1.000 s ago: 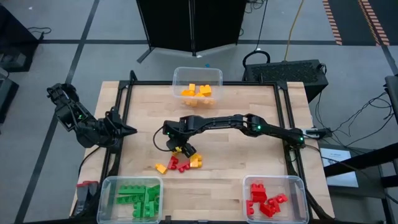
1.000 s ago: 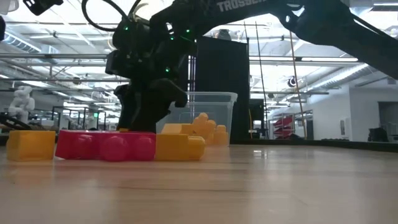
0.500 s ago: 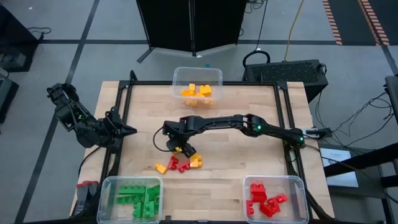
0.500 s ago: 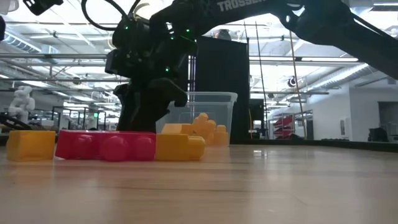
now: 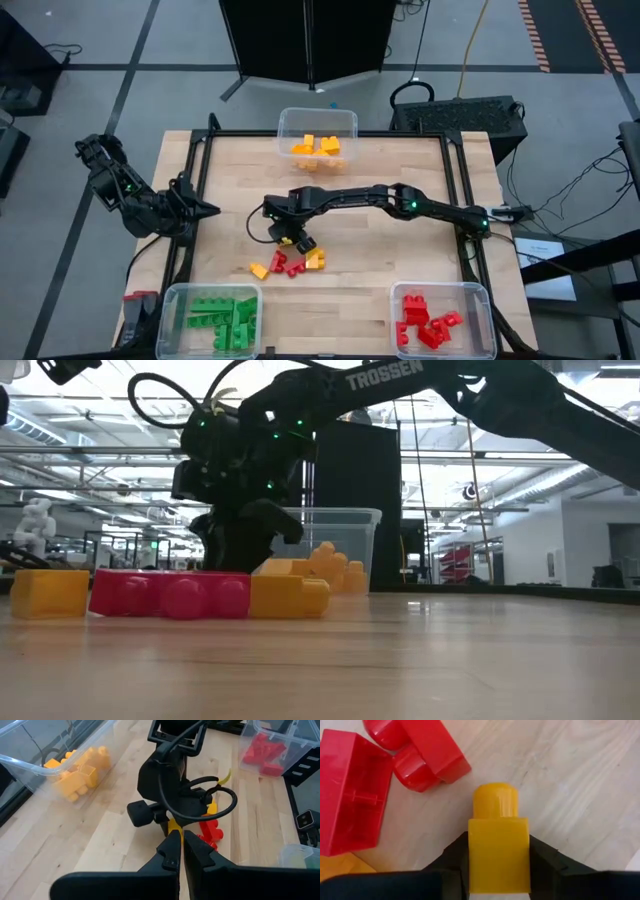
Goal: Sort blocks
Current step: Put the yellow game piece into the top transparent bin
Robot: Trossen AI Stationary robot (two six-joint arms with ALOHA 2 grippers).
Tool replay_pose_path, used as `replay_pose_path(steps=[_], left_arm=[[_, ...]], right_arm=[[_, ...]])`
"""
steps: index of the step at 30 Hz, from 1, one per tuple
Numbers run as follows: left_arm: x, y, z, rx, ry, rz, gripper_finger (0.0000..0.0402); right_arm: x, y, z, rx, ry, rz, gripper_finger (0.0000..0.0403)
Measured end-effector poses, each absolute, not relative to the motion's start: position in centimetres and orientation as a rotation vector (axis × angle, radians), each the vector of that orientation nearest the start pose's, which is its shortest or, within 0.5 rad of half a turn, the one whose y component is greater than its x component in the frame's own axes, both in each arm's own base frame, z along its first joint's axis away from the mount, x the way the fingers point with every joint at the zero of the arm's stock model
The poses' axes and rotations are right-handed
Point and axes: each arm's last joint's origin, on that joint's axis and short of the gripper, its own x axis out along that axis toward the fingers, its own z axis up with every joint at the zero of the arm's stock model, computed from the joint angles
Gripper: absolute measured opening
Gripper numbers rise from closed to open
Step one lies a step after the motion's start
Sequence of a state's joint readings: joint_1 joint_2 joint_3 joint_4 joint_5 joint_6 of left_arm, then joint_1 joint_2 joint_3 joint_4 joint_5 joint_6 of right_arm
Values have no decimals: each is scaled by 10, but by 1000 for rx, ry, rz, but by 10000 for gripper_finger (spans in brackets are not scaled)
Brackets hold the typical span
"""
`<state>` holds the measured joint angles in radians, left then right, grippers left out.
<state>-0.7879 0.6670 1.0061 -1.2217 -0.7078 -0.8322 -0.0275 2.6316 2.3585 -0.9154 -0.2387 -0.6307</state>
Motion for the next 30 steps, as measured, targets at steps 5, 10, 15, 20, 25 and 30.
replay_pose_path(steps=[5, 10, 15, 20, 25, 30], left_arm=[[70, -44, 336, -202, 614, 191, 3], [70, -44, 336, -202, 614, 191, 3], [70, -44, 336, -201, 614, 191, 3], [70, -44, 336, -201, 614, 191, 3], [70, -44, 336, -202, 614, 191, 3], [70, -44, 336, -202, 614, 191, 3]], right_arm=[[537, -8, 135, -357, 1092, 521, 114], [536, -8, 138, -313, 1109, 491, 114], [533, -9, 153, -292, 1099, 464, 114], [530, -17, 185, -283, 1038, 428, 114], [523, -26, 215, -261, 993, 383, 114], [513, -38, 255, -282, 928, 300, 114]])
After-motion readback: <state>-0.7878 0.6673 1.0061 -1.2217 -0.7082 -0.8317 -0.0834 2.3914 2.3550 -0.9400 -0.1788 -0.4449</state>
